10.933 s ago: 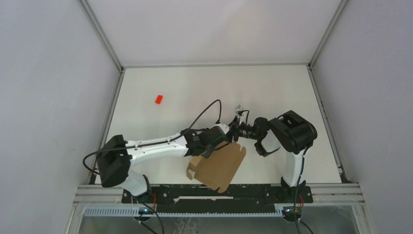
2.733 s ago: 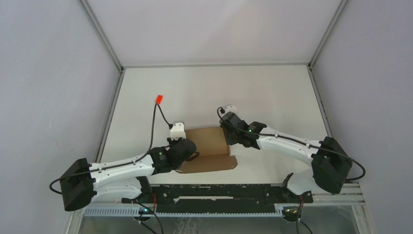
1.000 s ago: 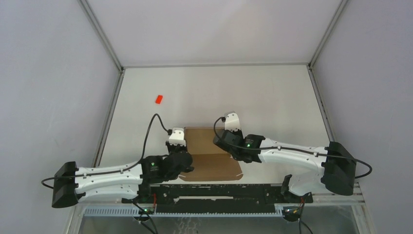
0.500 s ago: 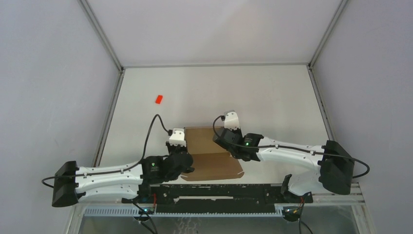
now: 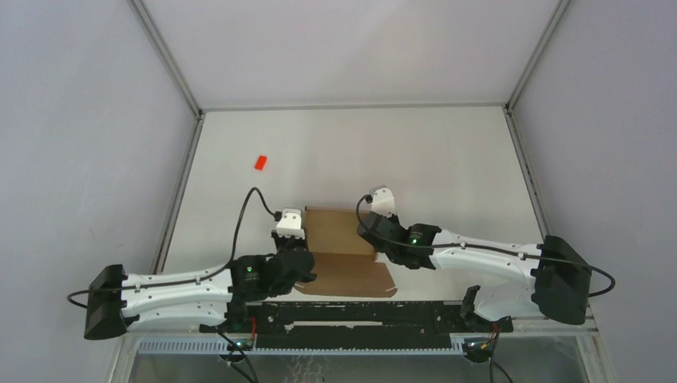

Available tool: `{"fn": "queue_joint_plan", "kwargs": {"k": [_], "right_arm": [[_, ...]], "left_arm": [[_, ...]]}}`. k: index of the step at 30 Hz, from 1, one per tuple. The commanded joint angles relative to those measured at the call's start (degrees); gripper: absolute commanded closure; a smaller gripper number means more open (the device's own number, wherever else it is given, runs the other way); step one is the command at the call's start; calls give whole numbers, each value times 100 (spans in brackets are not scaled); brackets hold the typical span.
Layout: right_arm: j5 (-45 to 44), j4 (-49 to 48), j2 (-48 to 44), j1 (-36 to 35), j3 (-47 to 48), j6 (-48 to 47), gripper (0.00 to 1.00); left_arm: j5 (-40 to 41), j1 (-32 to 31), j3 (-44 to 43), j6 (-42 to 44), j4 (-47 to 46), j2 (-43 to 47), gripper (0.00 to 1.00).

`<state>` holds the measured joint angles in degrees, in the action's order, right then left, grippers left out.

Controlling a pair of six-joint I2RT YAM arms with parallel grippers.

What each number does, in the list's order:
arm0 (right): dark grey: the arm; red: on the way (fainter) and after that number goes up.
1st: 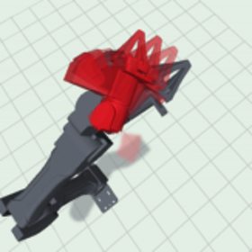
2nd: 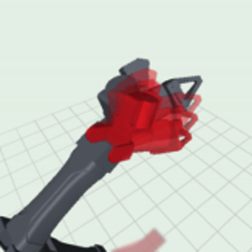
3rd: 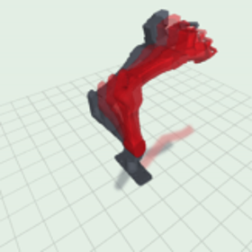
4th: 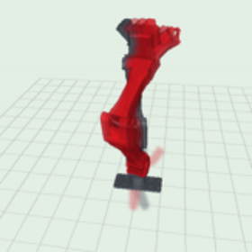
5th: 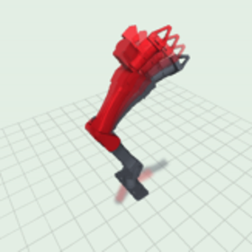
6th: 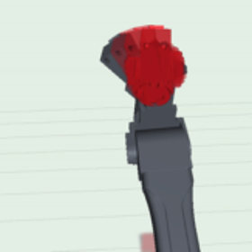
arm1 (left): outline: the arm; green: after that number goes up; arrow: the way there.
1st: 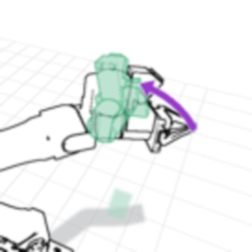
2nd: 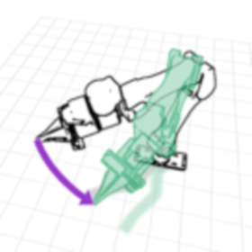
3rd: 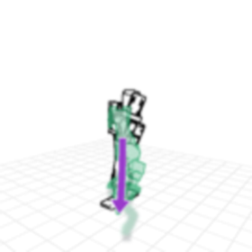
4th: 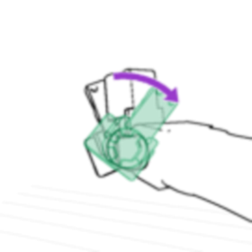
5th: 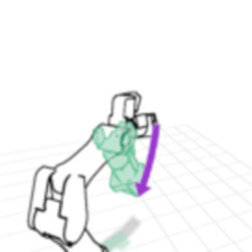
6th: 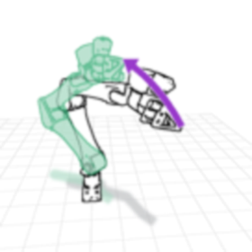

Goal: Fold the paper box
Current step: Fold the paper box at the center of the board.

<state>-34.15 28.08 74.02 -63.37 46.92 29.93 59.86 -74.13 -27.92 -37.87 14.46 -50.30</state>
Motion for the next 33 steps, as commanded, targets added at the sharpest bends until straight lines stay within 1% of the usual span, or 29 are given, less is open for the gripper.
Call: {"fn": "queue_joint_plan", "kwargs": {"k": [1, 9, 14, 25, 31, 33], "right_arm": [[142, -91, -225, 33, -131, -231, 69], [277, -314, -456, 51, -323, -217, 63], [532, -539, -710, 125, -521, -194, 56], [660, -785, -990, 233, -692, -131, 54], [873, -1132, -1466, 354, -896, -35, 45], [846, -1126, -1625, 389, -912, -23, 39]], "left_arm": [[301, -7, -205, 95, -367, 165, 83], [264, -21, -152, 83, -435, 145, 83], [246, -24, -145, 44, -435, 113, 83], [272, -72, -152, 43, -435, 91, 83], [272, -71, -109, 12, -443, 82, 83], [272, -79, -100, 7, -444, 82, 83]]}}
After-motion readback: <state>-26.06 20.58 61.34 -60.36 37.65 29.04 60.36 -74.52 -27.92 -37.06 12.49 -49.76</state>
